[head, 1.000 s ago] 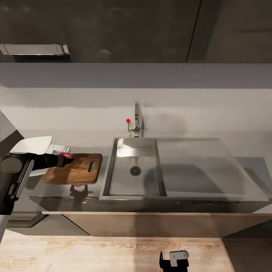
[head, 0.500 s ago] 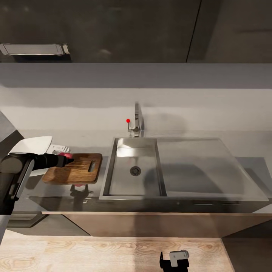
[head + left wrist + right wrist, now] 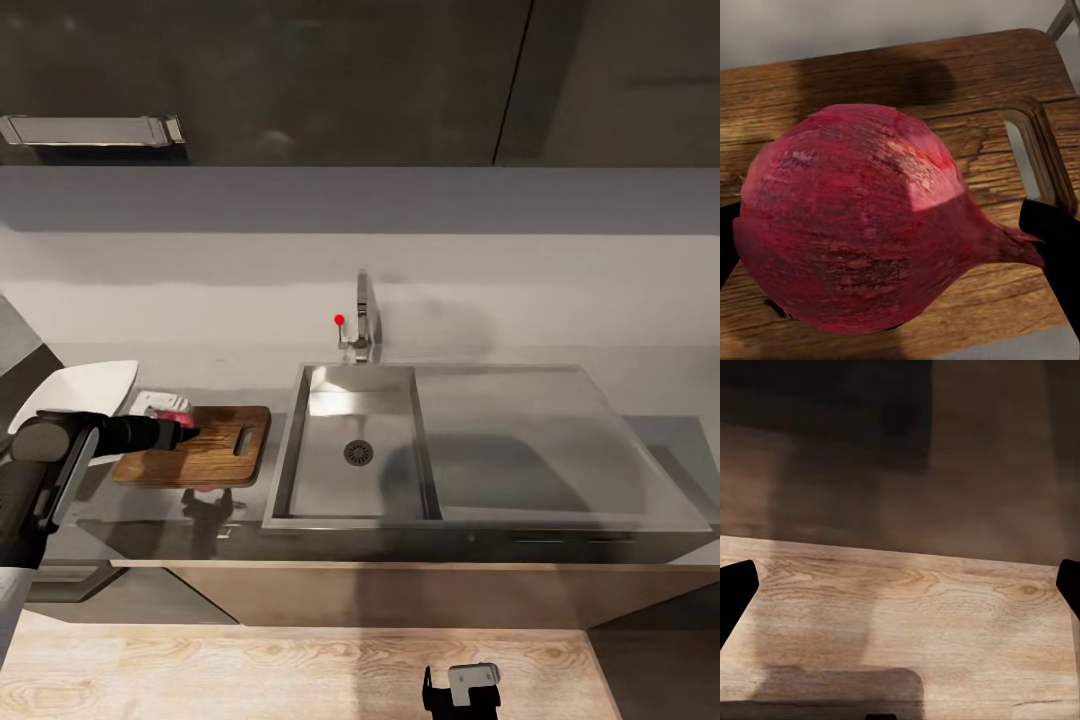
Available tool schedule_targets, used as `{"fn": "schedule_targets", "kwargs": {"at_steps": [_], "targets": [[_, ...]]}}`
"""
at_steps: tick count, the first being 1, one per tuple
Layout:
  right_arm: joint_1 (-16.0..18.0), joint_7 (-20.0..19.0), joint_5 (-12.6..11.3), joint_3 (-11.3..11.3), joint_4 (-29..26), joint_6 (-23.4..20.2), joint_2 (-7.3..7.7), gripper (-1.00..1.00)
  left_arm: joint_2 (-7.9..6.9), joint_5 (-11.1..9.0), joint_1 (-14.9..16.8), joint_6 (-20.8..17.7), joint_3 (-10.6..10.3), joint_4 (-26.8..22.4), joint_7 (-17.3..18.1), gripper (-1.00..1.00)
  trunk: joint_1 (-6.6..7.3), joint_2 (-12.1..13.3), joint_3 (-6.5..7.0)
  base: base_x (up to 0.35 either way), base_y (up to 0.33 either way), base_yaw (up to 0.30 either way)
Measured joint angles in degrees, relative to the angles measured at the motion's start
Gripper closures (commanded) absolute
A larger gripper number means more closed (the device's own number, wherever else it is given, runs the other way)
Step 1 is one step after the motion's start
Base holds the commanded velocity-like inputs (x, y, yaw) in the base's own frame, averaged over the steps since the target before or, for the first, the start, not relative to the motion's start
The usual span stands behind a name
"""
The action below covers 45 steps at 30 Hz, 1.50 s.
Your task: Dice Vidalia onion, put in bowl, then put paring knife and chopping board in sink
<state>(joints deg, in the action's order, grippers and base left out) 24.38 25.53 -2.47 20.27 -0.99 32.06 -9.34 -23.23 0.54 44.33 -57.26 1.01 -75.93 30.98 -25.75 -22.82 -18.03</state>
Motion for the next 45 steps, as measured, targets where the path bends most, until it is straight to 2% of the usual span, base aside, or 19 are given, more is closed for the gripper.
{"fn": "schedule_targets", "kwargs": {"at_steps": [23,36,45], "targets": [[0.0,0.0,0.0,0.0,0.0,0.0,-0.04,-1.00,2.06,0.1,0.0,0.1,0.0,2.0,-0.1,1.00,0.00,0.0,0.00,0.000,0.000,0.000],[0.0,0.0,0.0,0.0,0.0,0.0,-0.04,-1.00,1.94,0.4,0.0,0.1,0.1,0.2,-0.2,1.00,0.00,0.0,0.00,0.000,0.000,0.000],[0.0,0.0,0.0,0.0,0.0,0.0,-0.04,-1.00,1.87,0.4,0.0,0.2,0.1,2.0,-0.3,1.00,0.00,0.0,0.00,0.000,0.000,0.000]]}}
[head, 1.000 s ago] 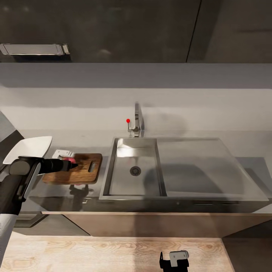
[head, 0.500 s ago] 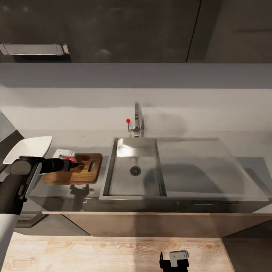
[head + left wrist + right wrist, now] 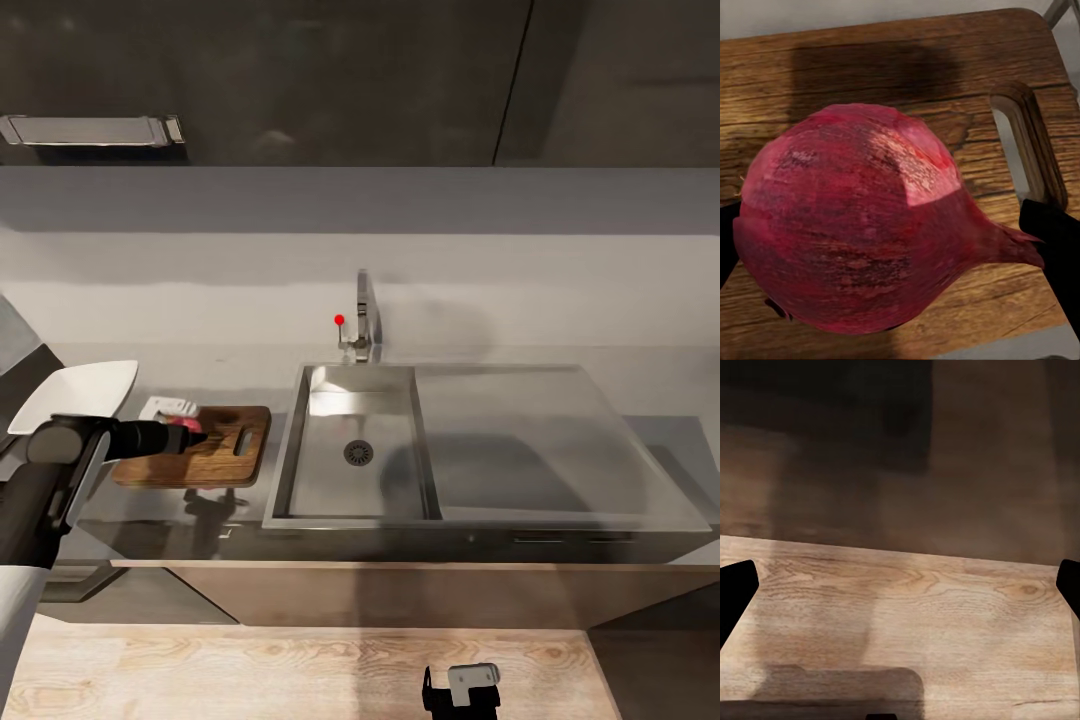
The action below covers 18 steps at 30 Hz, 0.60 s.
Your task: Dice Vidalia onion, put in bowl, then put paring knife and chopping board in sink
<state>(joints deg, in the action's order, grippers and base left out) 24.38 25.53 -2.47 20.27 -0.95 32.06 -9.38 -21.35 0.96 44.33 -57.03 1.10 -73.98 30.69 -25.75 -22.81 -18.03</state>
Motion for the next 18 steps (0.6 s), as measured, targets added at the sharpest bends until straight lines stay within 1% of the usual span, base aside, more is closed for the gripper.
{"fn": "schedule_targets", "kwargs": {"at_steps": [14,18], "targets": [[0.0,0.0,0.0,0.0,0.0,-0.1,0.04,-1.00,0.00,0.0,0.0,0.1,0.0,1.0,0.0,1.00,0.00,0.0,0.00,0.000,0.000,0.000],[0.0,-0.1,0.0,0.0,0.0,-1.4,0.07,-1.00,0.00,0.0,0.0,0.1,0.0,1.0,0.0,1.00,0.00,0.0,0.00,0.000,0.000,0.000]]}}
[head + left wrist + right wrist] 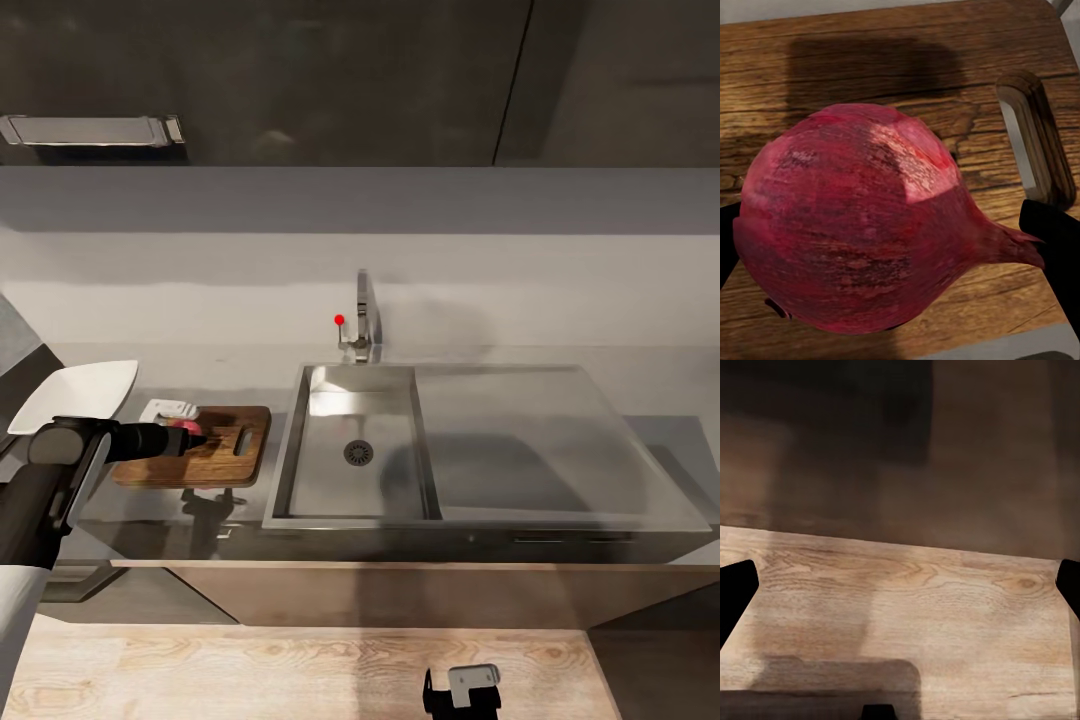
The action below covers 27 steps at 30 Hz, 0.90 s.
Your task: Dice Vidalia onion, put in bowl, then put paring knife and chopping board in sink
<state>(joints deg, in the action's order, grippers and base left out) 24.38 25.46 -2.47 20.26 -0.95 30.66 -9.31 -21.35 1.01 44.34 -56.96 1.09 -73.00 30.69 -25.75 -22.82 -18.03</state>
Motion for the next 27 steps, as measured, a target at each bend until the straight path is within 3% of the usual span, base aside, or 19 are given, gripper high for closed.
{"fn": "schedule_targets", "kwargs": {"at_steps": [20,21,27], "targets": [[0.0,0.0,0.0,0.0,0.0,-0.4,-0.02,-1.00,-0.04,0.0,0.0,0.0,0.0,-0.3,0.0,1.00,0.00,0.0,0.00,0.000,0.000,0.000],[0.0,0.0,0.0,0.0,0.0,-0.4,-0.01,-1.00,-0.05,0.0,0.0,0.0,0.0,-0.3,0.0,-1.00,0.00,0.0,0.00,0.000,0.000,0.000],[0.0,0.0,0.0,0.0,0.0,-0.4,-0.05,-1.00,-0.40,0.0,0.0,0.0,0.0,-0.5,0.1,-1.00,0.00,0.0,0.00,0.000,0.000,0.000]]}}
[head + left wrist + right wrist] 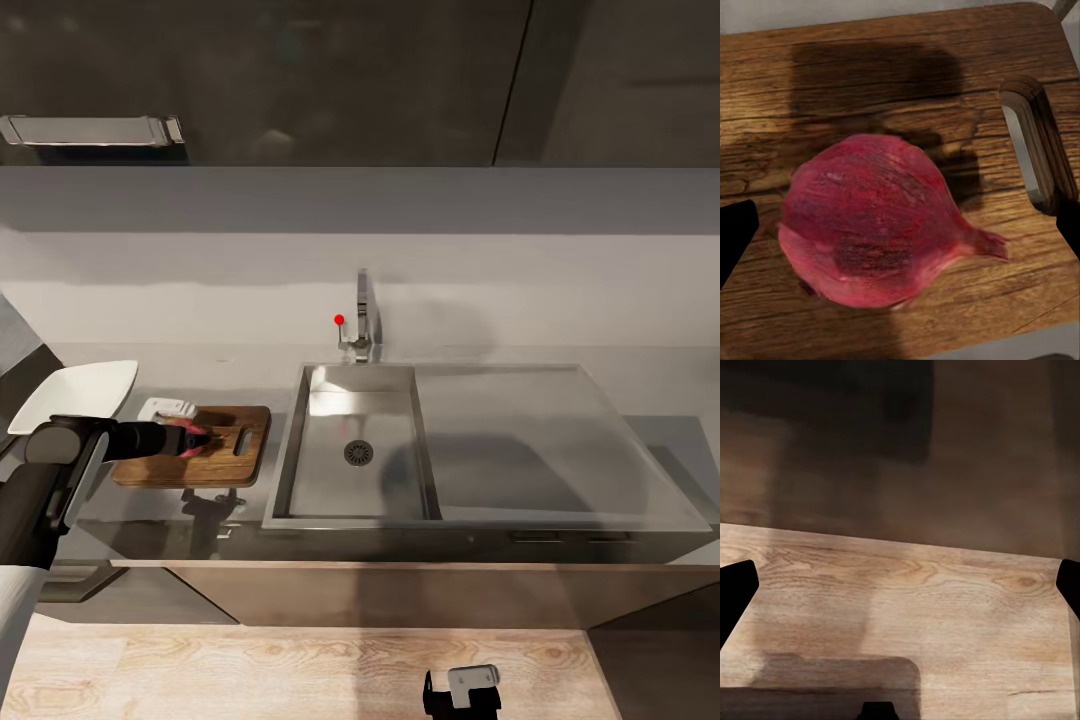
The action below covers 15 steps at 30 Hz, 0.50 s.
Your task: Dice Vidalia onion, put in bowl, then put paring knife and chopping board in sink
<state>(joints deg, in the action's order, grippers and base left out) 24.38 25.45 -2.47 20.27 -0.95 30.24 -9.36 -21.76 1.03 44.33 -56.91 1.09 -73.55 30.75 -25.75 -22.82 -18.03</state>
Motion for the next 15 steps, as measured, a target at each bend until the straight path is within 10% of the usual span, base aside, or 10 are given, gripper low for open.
{"fn": "schedule_targets", "kwargs": {"at_steps": [15], "targets": [[0.0,0.0,0.0,0.0,0.0,0.0,0.03,-1.00,-0.04,0.0,0.0,0.0,0.0,0.0,0.0,-1.00,0.00,0.0,0.00,0.000,0.000,0.000]]}}
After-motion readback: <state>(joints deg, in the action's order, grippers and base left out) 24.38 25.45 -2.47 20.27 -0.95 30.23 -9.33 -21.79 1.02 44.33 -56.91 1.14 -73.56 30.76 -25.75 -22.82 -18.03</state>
